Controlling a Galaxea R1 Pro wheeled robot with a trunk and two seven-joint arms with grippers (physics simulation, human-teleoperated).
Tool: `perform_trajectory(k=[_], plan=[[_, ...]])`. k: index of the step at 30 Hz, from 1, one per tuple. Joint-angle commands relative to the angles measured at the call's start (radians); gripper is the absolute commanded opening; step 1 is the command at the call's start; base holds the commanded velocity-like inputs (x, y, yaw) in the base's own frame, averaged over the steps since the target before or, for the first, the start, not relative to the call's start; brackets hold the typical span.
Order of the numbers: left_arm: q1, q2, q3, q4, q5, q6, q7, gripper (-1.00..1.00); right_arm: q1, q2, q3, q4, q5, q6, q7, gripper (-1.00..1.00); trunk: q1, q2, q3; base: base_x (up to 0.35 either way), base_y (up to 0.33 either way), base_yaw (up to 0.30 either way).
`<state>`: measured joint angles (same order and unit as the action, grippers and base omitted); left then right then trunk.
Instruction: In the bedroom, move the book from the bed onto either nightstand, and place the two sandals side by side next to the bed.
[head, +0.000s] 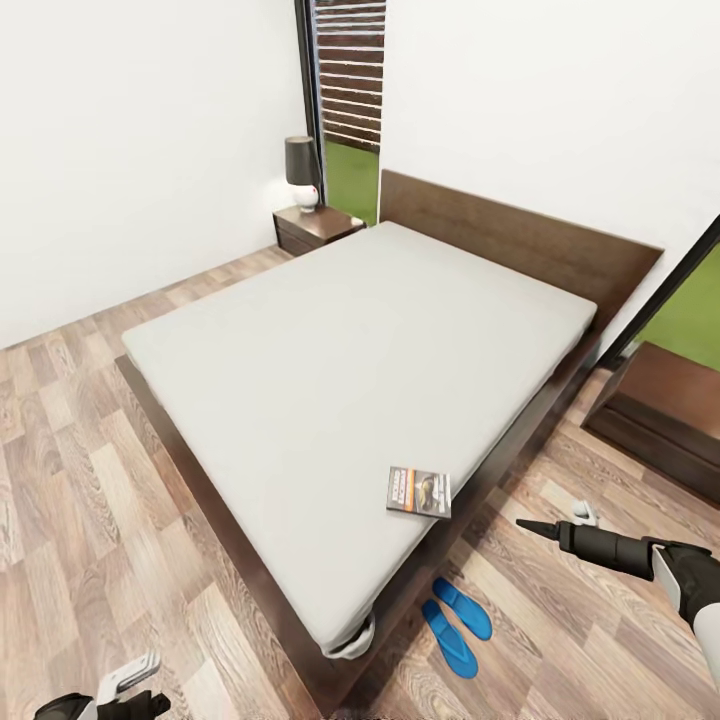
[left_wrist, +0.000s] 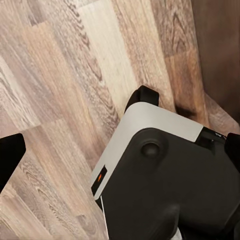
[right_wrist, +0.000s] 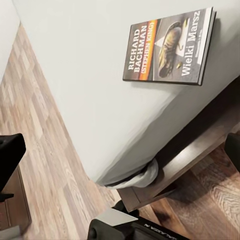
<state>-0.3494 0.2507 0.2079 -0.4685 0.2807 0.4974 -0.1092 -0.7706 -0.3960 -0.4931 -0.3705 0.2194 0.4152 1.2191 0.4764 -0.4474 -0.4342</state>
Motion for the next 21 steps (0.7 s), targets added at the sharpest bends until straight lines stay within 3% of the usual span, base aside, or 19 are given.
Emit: perform_trajectory(k=[1, 11, 21], plan=[[0.0, -0.001, 0.005, 0.006, 0.001, -0.002, -0.003, 1.0, -0.002, 0.001, -0.008, -0.001, 0.008, 0.009, 0.006, 1.0, 0.0, -0.002, -0.003, 0.0, 0.0, 0.0], [0.0, -0.001, 0.005, 0.037, 0.002, -0.038, 0.005, 1.0, -0.008, 0.007, -0.011, 0.002, 0.006, 0.017, 0.021, 1.0, 0.0, -0.002, -0.019, 0.0, 0.0, 0.0], [0.001, -0.001, 0.005, 0.046, 0.002, -0.088, 0.037, 1.0, -0.019, 0.006, -0.011, 0.002, 0.007, 0.02, 0.115, 1.0, 0.0, -0.002, -0.036, 0.0, 0.0, 0.0]])
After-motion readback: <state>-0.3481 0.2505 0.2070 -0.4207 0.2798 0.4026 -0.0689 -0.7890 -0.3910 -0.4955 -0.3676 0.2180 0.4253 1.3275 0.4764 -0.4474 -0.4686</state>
